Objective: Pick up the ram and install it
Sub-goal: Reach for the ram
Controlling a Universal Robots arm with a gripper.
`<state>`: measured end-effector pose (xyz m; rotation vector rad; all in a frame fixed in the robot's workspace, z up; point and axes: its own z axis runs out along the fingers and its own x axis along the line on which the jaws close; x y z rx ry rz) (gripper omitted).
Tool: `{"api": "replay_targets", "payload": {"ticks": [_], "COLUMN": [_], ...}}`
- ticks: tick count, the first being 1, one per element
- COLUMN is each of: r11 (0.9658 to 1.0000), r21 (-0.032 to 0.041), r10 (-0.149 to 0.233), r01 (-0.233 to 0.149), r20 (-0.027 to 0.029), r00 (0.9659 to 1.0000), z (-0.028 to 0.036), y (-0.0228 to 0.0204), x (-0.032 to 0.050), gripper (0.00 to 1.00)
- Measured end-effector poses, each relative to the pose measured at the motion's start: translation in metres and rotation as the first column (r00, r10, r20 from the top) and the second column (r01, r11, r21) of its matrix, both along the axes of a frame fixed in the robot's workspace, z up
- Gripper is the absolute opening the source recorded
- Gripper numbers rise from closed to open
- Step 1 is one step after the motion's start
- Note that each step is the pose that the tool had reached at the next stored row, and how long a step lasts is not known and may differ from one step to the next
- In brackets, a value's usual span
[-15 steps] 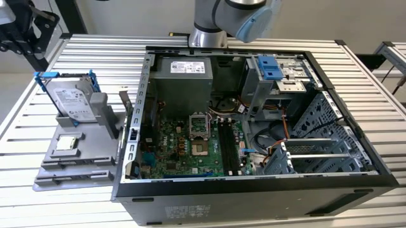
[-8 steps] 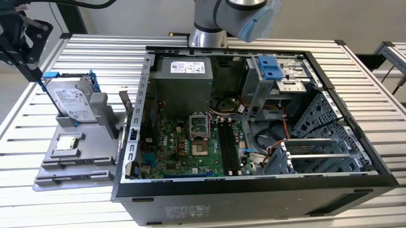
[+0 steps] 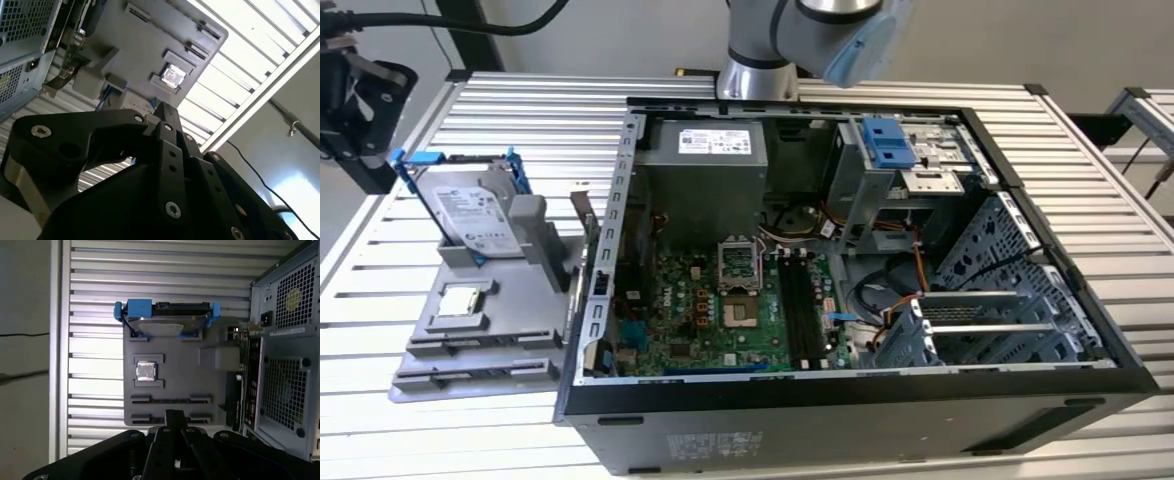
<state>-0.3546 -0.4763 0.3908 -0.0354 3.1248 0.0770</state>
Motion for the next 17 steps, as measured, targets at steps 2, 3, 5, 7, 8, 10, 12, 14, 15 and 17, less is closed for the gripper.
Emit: {"api": "replay_targets", "payload": {"ticks": [2,3,5,7,8,10,12,14,15,17], "r11": [1.0,1.0,1.0,1.0,1.0,1.0,1.0,1.0,1.0,1.0], "r21": [0.0,0.0,-0.0001,-0.0001,-0.0001,-0.0001,0.0002,0.0,0.0,0.0001], "r10": [0.0,0.0,0.0,0.0,0.0,0.0,0.0,0.0,0.0,0.0], "r01": [0.0,0.0,0.0,0.0,0.0,0.0,0.0,0.0,0.0,0.0], "r20": [-0.0005,-0.0008,-0.0017,-0.0027,-0.0032,-0.0041,-0.0052,-0.0056,-0.0056,-0.0057], "r00": [1.0,1.0,1.0,1.0,1.0,1.0,1.0,1.0,1.0,1.0], "z": [0.0,-0.0001,-0.0001,-0.0002,-0.0003,-0.0003,-0.0005,-0.0004,-0.0005,-0.0005], "y": [-0.0081,-0.0126,-0.0219,-0.0306,-0.035,-0.0438,-0.0501,-0.0503,-0.0503,-0.0503], "x": [0.0002,0.0002,0.0005,0.0007,0.0008,0.001,0.0011,0.001,0.0011,0.0011], "gripper": [0.0,0.0,0.0,0.0,0.0,0.0,0.0,0.0,0.0,0.0]}}
